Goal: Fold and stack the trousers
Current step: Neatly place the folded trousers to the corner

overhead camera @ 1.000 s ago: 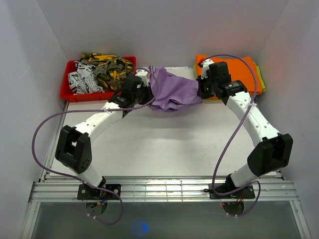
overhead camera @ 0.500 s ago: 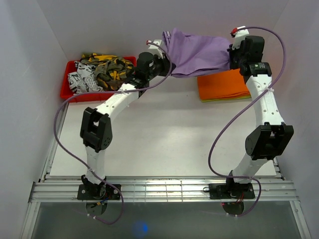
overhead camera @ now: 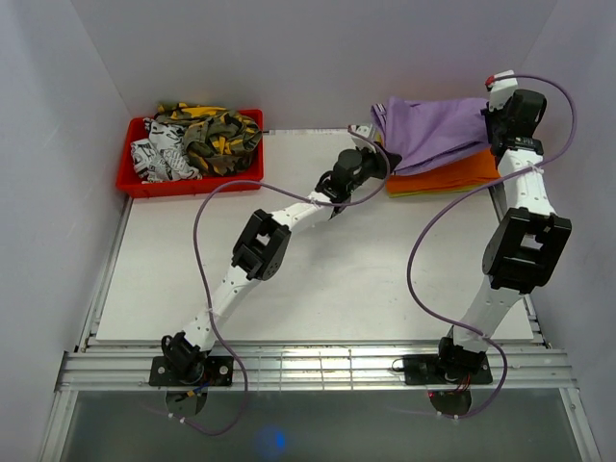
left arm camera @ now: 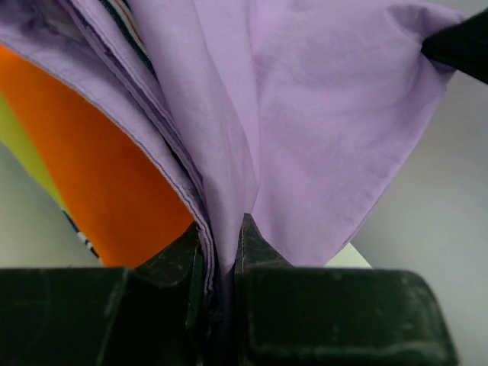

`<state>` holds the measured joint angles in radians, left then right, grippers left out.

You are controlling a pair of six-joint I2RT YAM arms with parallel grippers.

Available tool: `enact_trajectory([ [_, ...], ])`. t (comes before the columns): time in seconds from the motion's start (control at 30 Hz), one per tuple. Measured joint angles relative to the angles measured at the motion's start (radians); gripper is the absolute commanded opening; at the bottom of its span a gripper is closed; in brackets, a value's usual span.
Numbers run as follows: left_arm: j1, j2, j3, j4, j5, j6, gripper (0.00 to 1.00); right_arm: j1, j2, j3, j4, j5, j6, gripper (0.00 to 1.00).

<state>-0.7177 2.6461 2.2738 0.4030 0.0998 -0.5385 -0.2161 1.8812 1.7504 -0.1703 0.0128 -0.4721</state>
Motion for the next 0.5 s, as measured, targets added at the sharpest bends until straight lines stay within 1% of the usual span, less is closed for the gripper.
enact_trajectory([
  [0.17, -0.029, 0.150, 0.050, 0.152, -0.039, 0.024, 0.00, 0.005, 0.010, -0.140, 0.187, 0.085, -0.075, 0.08],
  [0.33, -0.029, 0.226, 0.064, 0.237, -0.066, 0.053, 0.00, 0.016, 0.062, -0.250, 0.340, 0.153, -0.167, 0.08],
  [0.37, -0.029, 0.230, 0.066, 0.246, -0.067, 0.059, 0.05, 0.015, 0.073, -0.272, 0.367, 0.168, -0.187, 0.08],
  [0.4, -0.029, 0.230, 0.068, 0.252, -0.067, 0.065, 0.14, 0.014, 0.085, -0.285, 0.385, 0.181, -0.202, 0.08],
  [0.43, -0.030, 0.230, 0.072, 0.256, -0.067, 0.072, 0.20, 0.012, 0.101, -0.289, 0.399, 0.192, -0.216, 0.08],
  [0.5, -0.031, 0.230, 0.082, 0.260, -0.066, 0.087, 0.38, 0.011, 0.129, -0.289, 0.426, 0.206, -0.232, 0.08],
])
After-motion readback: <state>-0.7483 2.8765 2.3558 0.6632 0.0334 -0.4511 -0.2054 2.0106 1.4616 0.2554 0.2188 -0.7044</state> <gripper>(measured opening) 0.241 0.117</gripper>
